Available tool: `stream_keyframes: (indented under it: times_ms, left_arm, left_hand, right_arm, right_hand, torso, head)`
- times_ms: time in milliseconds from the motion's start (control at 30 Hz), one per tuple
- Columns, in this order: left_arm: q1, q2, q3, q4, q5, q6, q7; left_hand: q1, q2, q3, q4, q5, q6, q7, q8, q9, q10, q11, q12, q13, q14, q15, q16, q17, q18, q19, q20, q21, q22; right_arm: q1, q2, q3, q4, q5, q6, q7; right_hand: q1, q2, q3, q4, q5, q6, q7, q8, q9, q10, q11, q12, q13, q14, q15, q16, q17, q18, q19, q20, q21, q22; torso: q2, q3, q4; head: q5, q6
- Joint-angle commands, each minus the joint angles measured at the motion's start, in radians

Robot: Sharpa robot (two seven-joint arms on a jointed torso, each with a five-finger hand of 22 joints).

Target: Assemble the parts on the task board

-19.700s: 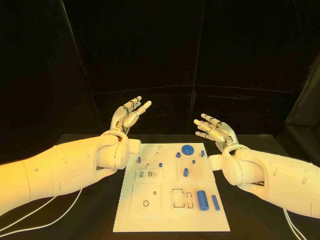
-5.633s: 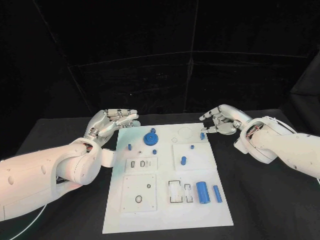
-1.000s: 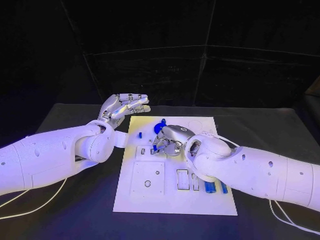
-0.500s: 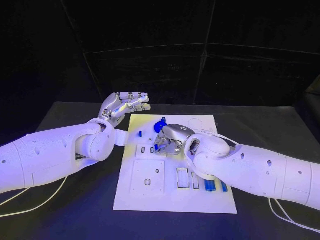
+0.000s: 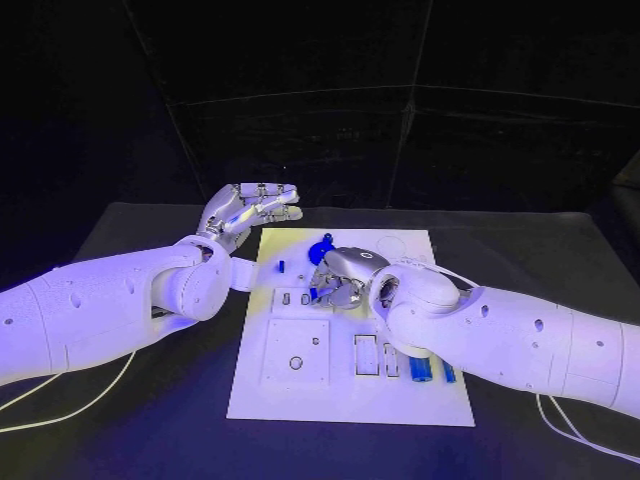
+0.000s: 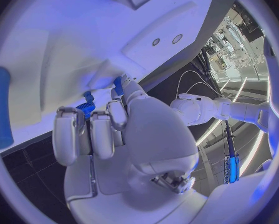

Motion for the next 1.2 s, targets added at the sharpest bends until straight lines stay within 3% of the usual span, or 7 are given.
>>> stream_keyframes:
  times_ms: [33, 633, 1200]
  left_arm:
    - [0.001, 0.001, 0.001, 0.001, 0.002, 0.013, 0.003]
    - [0.001, 0.000, 0.001, 0.001, 0.002, 0.014, -0.001]
    - [0.001, 0.000, 0.001, 0.001, 0.002, 0.016, -0.003]
  left_hand:
    - [-0.010, 0.002, 0.002, -0.005, 0.004, 0.007, 0.003, -0.003, -0.001, 0.006, 0.000, -0.004, -0.001, 0.007, 0.004, -0.007, -0.001, 0.012, 0.008, 0.001, -0.004, -0.001]
    - [-0.010, 0.002, 0.002, -0.006, 0.004, 0.007, 0.003, -0.004, -0.001, 0.006, 0.000, -0.005, -0.001, 0.007, 0.004, -0.007, -0.001, 0.012, 0.008, 0.001, -0.005, -0.001]
    - [-0.010, 0.002, 0.002, -0.006, 0.004, 0.007, 0.003, -0.004, -0.001, 0.006, 0.000, -0.005, -0.001, 0.007, 0.004, -0.007, -0.001, 0.012, 0.008, 0.001, -0.005, -0.001]
  right_arm:
    - [-0.004, -0.001, -0.004, 0.001, -0.019, 0.048, -0.030]
    - [-0.004, 0.001, -0.004, 0.003, -0.036, 0.021, -0.050]
    - [-0.004, 0.003, -0.005, 0.005, -0.038, -0.001, -0.056]
  right_hand:
    - [-0.011, -0.002, 0.005, 0.002, -0.002, 0.000, -0.001, -0.006, -0.002, 0.006, -0.008, -0.005, -0.002, 0.060, 0.001, -0.007, 0.023, -0.005, -0.005, 0.006, -0.002, 0.097]
    - [-0.049, -0.046, 0.003, 0.011, 0.025, -0.031, 0.013, -0.027, -0.006, -0.004, 0.004, -0.015, -0.010, 0.060, 0.011, -0.008, 0.023, -0.005, -0.007, 0.015, -0.005, 0.094]
    - [-0.083, -0.074, -0.010, 0.025, 0.033, -0.056, 0.021, -0.040, -0.005, -0.016, 0.012, -0.030, -0.023, 0.058, 0.018, -0.012, 0.016, -0.003, -0.013, 0.022, -0.010, 0.086]
  torso:
    - [-0.001, 0.0002, 0.0009]
    - [0.000, 0.0001, 0.0009]
    - [0.000, 0.0003, 0.0002]
  head:
    - [0.000, -0.001]
    - [0.000, 0.000]
    - [0.000, -0.002]
